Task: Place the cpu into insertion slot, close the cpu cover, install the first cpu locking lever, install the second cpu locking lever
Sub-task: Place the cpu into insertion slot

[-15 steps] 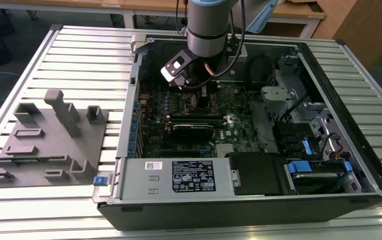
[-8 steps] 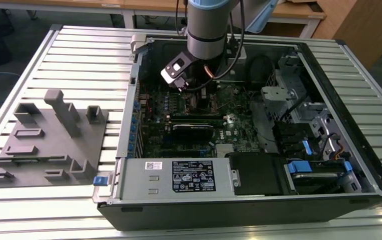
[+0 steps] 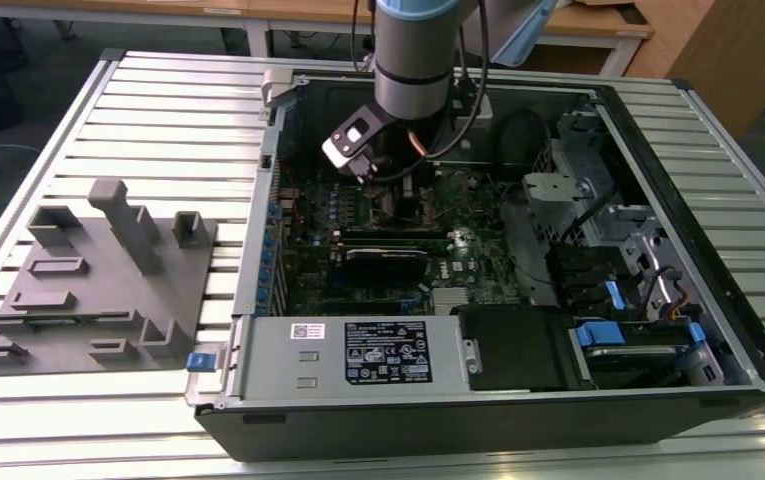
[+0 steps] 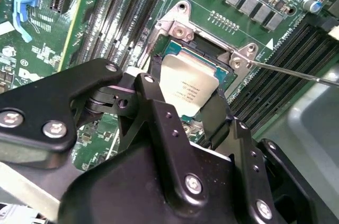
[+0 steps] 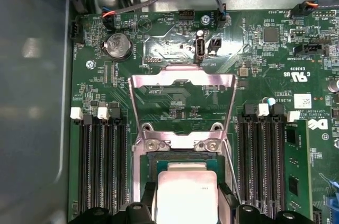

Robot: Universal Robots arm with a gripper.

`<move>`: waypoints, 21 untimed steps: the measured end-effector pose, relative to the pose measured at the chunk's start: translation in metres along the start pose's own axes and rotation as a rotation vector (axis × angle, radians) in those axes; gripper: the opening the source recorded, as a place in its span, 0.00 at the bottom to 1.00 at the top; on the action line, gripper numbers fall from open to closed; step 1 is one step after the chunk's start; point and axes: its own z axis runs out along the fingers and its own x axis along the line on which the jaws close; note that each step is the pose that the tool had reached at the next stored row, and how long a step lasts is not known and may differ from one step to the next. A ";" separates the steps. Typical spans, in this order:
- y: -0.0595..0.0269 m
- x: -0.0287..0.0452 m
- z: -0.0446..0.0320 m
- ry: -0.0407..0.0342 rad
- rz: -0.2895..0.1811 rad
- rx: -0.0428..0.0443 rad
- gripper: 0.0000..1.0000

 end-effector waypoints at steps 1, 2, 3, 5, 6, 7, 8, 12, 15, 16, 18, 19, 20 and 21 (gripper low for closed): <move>0.0000 0.0013 0.0001 0.0000 0.000 0.0000 0.54; -0.0001 0.0025 0.0002 -0.0001 0.000 0.0000 0.54; -0.0001 0.0033 0.0003 -0.0008 0.000 -0.0001 0.54; -0.0001 0.0038 0.0007 -0.0052 0.000 -0.0003 0.54; -0.0001 0.0039 0.0009 -0.0093 -0.001 -0.0004 0.54; -0.0001 0.0041 0.0010 -0.0145 -0.001 -0.0004 0.54; -0.0001 0.0043 0.0011 -0.0198 -0.001 -0.0005 0.54; -0.0002 0.0059 0.0016 -0.0280 -0.002 -0.0007 0.54; -0.0003 0.0071 0.0023 -0.0277 -0.002 -0.0010 0.54; -0.0003 0.0073 0.0025 -0.0278 -0.002 -0.0009 0.54; -0.0003 0.0073 0.0025 -0.0281 -0.002 -0.0007 0.54; -0.0003 0.0074 0.0026 -0.0282 -0.002 -0.0006 0.54; -0.0003 0.0074 0.0027 -0.0282 -0.003 -0.0006 0.54; -0.0001 0.0074 0.0028 -0.0281 -0.003 -0.0007 0.54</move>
